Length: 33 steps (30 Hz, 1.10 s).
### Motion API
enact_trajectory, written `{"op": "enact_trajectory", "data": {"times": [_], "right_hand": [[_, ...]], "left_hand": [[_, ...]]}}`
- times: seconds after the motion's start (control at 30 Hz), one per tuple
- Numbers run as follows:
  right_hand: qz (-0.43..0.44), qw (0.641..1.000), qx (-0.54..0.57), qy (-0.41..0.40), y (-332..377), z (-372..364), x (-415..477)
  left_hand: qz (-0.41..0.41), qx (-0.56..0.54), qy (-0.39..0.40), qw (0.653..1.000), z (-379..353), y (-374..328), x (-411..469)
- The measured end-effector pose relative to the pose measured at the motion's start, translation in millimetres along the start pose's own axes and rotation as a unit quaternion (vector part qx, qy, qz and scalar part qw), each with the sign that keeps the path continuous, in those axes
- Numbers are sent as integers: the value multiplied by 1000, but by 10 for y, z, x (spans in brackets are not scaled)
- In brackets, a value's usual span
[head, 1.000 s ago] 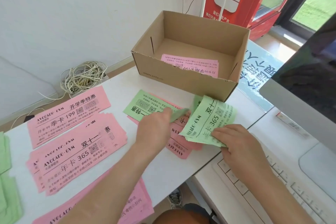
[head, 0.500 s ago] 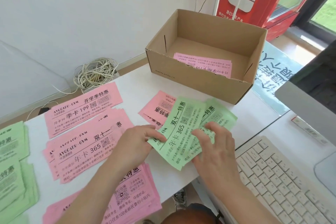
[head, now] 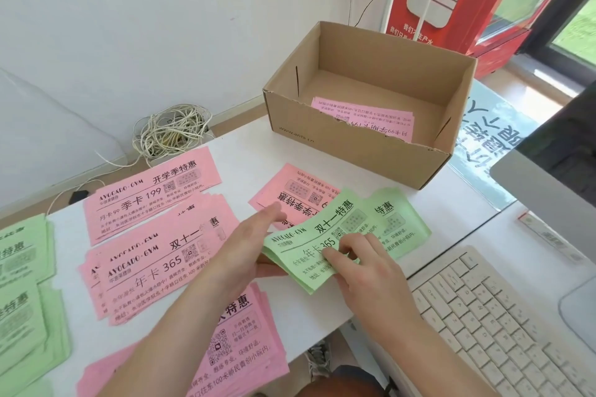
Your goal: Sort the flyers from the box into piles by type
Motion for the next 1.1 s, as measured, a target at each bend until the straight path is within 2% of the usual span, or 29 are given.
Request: {"op": "enact_trajectory", "data": {"times": [0.07,0.17,0.27,0.33,0.37,0.43,0.47,0.53,0.6,0.73,0.77,0.87,0.97,1.03,1.1], "right_hand": [[0,1000,11,2,25,-9,23],[11,999,45,20,65,-37,27],[-36,987,95,121,12,-112,-14],[-118,967,118,191,-183,-72,-41],[-160,961,119,191,-320,16,-7],[-242,955,114,128,-627,293,134],[-290,941,143,103,-778,379,186],[-364,892,242,113,-923,333,212],[-377,875,273,131,-950,261,209],[-345,902,259,17,-974,464,298],[-339,905,256,5,-966,481,301],[-335,907,250,45,-962,353,262],[-359,887,282,71,-1003,216,185],[-373,873,309,63,-1026,199,157],[-388,857,334,54,-1050,168,138]], "left_hand": [[-4,28,-5,1000,-65,57,11],[-63,149,-27,986,-99,39,7],[-152,237,-52,958,-117,-160,-69],[-212,299,-64,928,-113,-317,-175],[-234,315,-68,917,-93,-388,-226],[-263,325,-67,906,-35,-499,-305],[-278,338,-64,897,-16,-545,-335],[-319,388,-63,862,-11,-648,-401],[-378,425,-77,819,-33,-775,-499],[-477,442,-118,751,-88,-884,-650],[-481,439,-130,748,-80,-870,-639],[-430,426,-128,786,-58,-727,-478],[-384,415,-121,816,6,-588,-340],[-343,380,-128,850,107,-520,-255],[-288,303,-135,898,229,-430,-159]]}}
Point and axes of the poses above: each hand's wrist, its own x-axis towards the middle knuckle, its own z-axis out of the back of the hand, y = z × x, the point moved 10 cm from there along x, towards the middle knuckle, and after that the axes turned 10 degrees about -y, right-handed, at the moved point
